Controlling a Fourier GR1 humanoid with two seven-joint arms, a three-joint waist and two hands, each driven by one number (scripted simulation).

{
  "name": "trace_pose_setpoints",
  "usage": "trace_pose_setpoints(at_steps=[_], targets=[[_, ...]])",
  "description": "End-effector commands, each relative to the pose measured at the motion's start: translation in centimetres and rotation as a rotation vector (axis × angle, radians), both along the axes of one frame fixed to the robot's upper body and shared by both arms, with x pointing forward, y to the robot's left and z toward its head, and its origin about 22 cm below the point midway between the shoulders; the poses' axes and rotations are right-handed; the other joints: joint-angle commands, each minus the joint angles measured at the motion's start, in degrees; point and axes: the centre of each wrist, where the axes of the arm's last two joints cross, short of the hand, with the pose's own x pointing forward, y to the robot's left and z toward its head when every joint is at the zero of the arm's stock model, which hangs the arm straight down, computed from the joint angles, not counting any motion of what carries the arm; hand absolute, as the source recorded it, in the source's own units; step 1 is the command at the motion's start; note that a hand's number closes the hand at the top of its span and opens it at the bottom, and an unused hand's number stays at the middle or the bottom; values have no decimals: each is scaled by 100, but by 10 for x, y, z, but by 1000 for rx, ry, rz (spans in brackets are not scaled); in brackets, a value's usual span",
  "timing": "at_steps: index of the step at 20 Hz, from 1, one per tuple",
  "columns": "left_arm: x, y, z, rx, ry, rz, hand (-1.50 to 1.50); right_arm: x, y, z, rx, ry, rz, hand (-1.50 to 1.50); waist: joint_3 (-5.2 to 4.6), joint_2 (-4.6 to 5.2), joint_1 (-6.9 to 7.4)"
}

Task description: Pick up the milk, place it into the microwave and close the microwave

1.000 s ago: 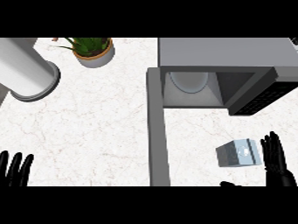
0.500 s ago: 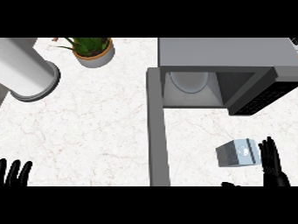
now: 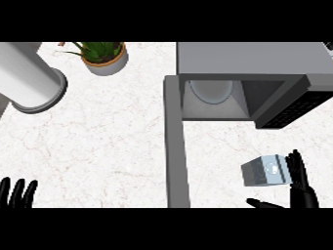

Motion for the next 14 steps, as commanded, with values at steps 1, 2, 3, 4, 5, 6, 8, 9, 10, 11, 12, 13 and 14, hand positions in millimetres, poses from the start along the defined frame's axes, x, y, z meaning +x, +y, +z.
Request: trace_pose_setpoints(at_steps=[1, 2, 3, 4, 5, 6, 8, 9, 10, 11, 12, 13, 14], targets=[[-16, -15, 5, -11, -4, 4, -150, 4, 7, -12, 7, -12, 23, -150, 1, -3, 19], [-2, -16, -4, -10, -8, 11, -150, -4, 20, -15, 9, -29, 43, -150, 0, -1, -3], [-18, 0, -4, 16, 7, -12, -150, 9, 0, 2, -3, -21, 42, -150, -1, -4, 5], [-19, -5, 0, 0, 2, 13, -150, 13, 8, -15, 7, -41, 51, -150, 2, -1, 20], [2, -17, 0, -13, 0, 7, -150, 2, 25, -34, 10, -38, 58, -150, 4, 7, 8], [-10, 4, 8, -18, 6, 12, -150, 20, 4, 1, 10, -27, 78, -150, -2, -2, -3], [-10, -2, -14, -4, 14, -5, -150, 5, 17, -11, 21, -41, 64, -150, -2, -3, -10], [-20, -9, 2, 4, 7, -4, -150, 27, 9, -9, 43, -43, 56, -150, 1, -2, 14], [-16, 10, 4, 5, 5, -2, -150, 26, 25, -12, 36, -35, 53, -150, 0, -1, 5], [-14, 5, 14, -6, -4, -20, -150, 7, 12, -16, 52, -19, 58, -150, 0, -2, -6], [-7, 6, -11, 7, -11, 10, -150, 19, 13, -10, 64, -30, 38, -150, -1, -2, -8], [-16, -3, 8, -8, -10, -4, -150, 29, 28, -14, 48, -21, 33, -150, 0, -1, 9], [-3, -2, 17, -4, -6, -1, -150, 28, 18, -27, 43, -21, 38, -150, 3, 7, 10]])
